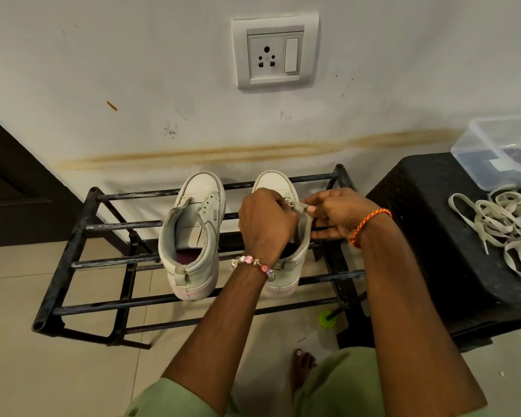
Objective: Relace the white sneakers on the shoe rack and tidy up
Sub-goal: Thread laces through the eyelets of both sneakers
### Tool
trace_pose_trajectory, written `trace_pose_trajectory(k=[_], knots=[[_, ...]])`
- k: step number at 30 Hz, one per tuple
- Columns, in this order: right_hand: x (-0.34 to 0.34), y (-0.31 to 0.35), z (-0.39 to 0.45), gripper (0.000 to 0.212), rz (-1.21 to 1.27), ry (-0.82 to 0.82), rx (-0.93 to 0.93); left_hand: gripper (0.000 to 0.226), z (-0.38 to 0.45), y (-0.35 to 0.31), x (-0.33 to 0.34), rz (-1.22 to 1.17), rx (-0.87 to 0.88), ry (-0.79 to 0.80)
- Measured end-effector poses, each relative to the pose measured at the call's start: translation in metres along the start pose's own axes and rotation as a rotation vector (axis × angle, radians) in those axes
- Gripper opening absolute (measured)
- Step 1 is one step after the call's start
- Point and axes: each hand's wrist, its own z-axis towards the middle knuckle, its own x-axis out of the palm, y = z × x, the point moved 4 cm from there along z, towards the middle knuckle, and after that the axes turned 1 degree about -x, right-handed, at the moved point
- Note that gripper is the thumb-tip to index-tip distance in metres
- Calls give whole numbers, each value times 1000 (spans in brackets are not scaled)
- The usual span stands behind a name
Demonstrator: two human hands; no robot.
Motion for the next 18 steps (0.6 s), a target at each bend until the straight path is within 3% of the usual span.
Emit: trace_pose_trajectory(k=[13, 18], knots=[[-1, -1, 0, 20, -27, -3, 15, 16, 2, -3, -1, 133, 54, 24], [-1, 0, -1, 21, -14, -16, 2, 11, 5, 2, 1, -4, 11, 88]])
